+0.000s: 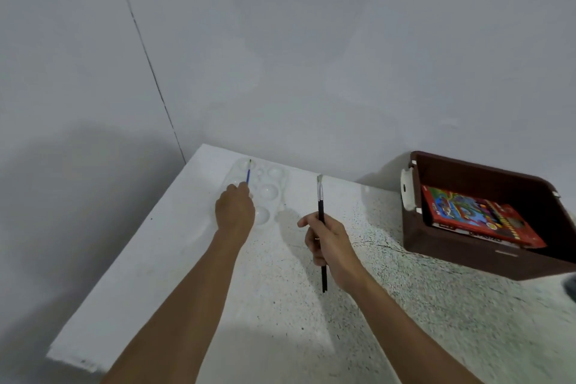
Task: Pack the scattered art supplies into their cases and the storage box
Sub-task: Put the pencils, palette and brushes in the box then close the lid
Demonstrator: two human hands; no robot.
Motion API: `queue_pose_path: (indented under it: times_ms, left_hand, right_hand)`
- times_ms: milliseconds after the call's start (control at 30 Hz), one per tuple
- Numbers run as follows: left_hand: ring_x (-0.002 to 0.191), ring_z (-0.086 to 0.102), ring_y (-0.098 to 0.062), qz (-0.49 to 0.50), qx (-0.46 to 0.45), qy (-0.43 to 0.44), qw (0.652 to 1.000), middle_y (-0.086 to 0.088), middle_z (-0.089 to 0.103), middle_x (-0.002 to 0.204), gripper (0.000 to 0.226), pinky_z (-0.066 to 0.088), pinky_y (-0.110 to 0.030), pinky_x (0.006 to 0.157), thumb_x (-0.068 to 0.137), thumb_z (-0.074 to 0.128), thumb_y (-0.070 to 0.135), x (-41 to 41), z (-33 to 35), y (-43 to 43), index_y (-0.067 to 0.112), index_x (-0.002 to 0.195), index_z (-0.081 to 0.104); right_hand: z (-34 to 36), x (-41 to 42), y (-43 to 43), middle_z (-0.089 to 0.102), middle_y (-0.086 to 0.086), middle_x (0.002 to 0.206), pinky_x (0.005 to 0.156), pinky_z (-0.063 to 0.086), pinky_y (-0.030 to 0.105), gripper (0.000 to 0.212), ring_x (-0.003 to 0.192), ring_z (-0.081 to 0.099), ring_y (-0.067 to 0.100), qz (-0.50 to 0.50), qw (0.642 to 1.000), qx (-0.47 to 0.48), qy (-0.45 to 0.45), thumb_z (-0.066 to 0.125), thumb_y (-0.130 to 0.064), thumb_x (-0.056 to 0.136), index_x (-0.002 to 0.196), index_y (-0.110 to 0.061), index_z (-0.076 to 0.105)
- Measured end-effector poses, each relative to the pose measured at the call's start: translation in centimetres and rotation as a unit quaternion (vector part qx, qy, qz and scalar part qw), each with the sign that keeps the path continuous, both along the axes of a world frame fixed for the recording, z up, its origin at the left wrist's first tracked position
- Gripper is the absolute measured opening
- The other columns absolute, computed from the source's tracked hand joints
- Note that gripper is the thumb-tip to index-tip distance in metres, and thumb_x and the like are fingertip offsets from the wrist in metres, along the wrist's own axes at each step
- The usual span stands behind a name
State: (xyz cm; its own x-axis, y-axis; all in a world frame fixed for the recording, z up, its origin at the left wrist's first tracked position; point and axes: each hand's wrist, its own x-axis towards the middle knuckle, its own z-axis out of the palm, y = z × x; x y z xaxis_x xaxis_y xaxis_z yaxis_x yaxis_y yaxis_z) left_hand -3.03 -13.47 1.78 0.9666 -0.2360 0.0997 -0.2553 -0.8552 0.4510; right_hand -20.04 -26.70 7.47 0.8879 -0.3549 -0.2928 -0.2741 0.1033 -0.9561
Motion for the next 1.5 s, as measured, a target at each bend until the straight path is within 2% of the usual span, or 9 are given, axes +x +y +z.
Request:
queue_pose_path:
  times_ms: [267,400,600,733,867,1000,1200,1367,1500]
  left_hand:
    - [0.094,0.064,-0.028,0.022,-0.012,0.025,0.999,-0.014,0.067,0.111,0.03,0.043,-0.03,0.069,0.097,0.054,0.019,0.4,0.4,-0.2,0.008,0.125,0.056]
    - [0.1,0.066,-0.022,0.028,-0.105,0.064,0.992,-0.005,0.07,0.114,0.033,0.046,-0.028,0.078,0.092,0.062,0.019,-1.7,1.6,-0.8,0.013,0.124,0.063]
    - [0.079,0.066,-0.007,-0.059,-0.259,0.153,0.952,0.005,0.07,0.092,0.019,0.054,-0.025,0.068,0.089,0.063,0.014,-8.0,3.8,-2.4,0.025,0.104,0.068]
    - [0.073,0.062,0.005,-0.117,-0.304,0.185,0.927,0.01,0.069,0.086,0.018,0.045,-0.007,0.061,0.091,0.064,0.015,-13.4,4.0,-3.8,0.029,0.101,0.069]
    - [0.074,0.063,0.002,-0.184,-0.306,0.204,0.912,0.01,0.07,0.084,0.025,0.048,-0.01,0.067,0.091,0.064,0.013,-18.2,3.2,-5.7,0.036,0.096,0.068]
    - [0.084,0.065,0.004,-0.227,-0.29,0.209,0.906,0.014,0.071,0.088,0.022,0.051,-0.015,0.078,0.092,0.064,0.011,-22.8,2.2,-8.6,0.03,0.103,0.07]
    - [0.087,0.067,0.001,-0.276,-0.293,0.191,0.895,0.013,0.073,0.092,0.022,0.054,-0.022,0.081,0.091,0.065,0.011,-28.9,1.7,-13.6,0.029,0.103,0.07]
    - [0.087,0.068,-0.006,-0.283,-0.267,0.175,0.905,0.012,0.072,0.093,0.023,0.057,-0.038,0.079,0.09,0.066,0.011,-33.7,-0.6,-17.9,0.034,0.09,0.07]
    - [0.077,0.065,-0.004,-0.266,-0.252,0.176,0.913,0.01,0.069,0.085,0.022,0.055,-0.028,0.071,0.09,0.065,0.008,-36.8,-2.3,-19.8,0.03,0.089,0.069]
  right_hand:
    - [-0.7,0.0,-0.4,0.046,0.002,0.057,0.045,0.026,0.024,0.027,0.044,0.031,0.01,-0.012,1.0,0.017,0.014,0.044,-0.022,0.105,0.095,-0.005,0.063]
    - [-1.0,-0.8,-1.1,0.056,0.011,0.064,0.047,0.04,0.028,0.029,0.047,0.04,0.016,-0.026,0.999,0.035,-0.008,0.042,-0.021,0.106,0.098,-0.002,0.062]
    - [-1.7,-2.9,-2.3,0.075,0.01,0.1,0.089,0.055,0.042,0.03,0.089,0.069,0.029,-0.064,0.996,0.042,-0.035,0.04,-0.022,0.107,0.112,-0.007,0.066]
    - [-1.5,-5.0,-3.6,0.073,-0.001,0.112,0.097,0.052,0.035,0.03,0.104,0.068,0.018,-0.088,0.995,0.024,-0.038,0.042,-0.029,0.106,0.123,-0.016,0.064]
    - [-1.1,-7.6,-5.3,0.069,-0.002,0.121,0.103,0.047,0.034,0.032,0.112,0.065,0.013,-0.094,0.994,0.031,-0.051,0.042,-0.03,0.105,0.13,-0.019,0.06]
    - [-1.0,-11.5,-7.6,0.072,0.0,0.115,0.102,0.049,0.036,0.032,0.11,0.066,0.015,-0.118,0.99,0.036,-0.068,0.039,-0.03,0.106,0.129,-0.017,0.058]
    - [-1.1,-18.4,-11.6,0.073,0.011,0.102,0.091,0.055,0.033,0.028,0.099,0.07,0.019,-0.105,0.99,-0.006,-0.095,0.04,-0.024,0.106,0.096,-0.009,0.061]
    - [-1.2,-25.5,-16.4,0.061,0.004,0.086,0.084,0.05,0.029,0.024,0.086,0.062,0.014,-0.077,0.985,-0.12,-0.101,0.038,-0.024,0.106,0.092,-0.014,0.054]
    - [-1.7,-29.5,-19.3,0.064,0.004,0.095,0.09,0.05,0.026,0.021,0.097,0.063,0.017,-0.072,0.982,-0.14,-0.102,0.039,-0.027,0.106,0.097,-0.017,0.055]
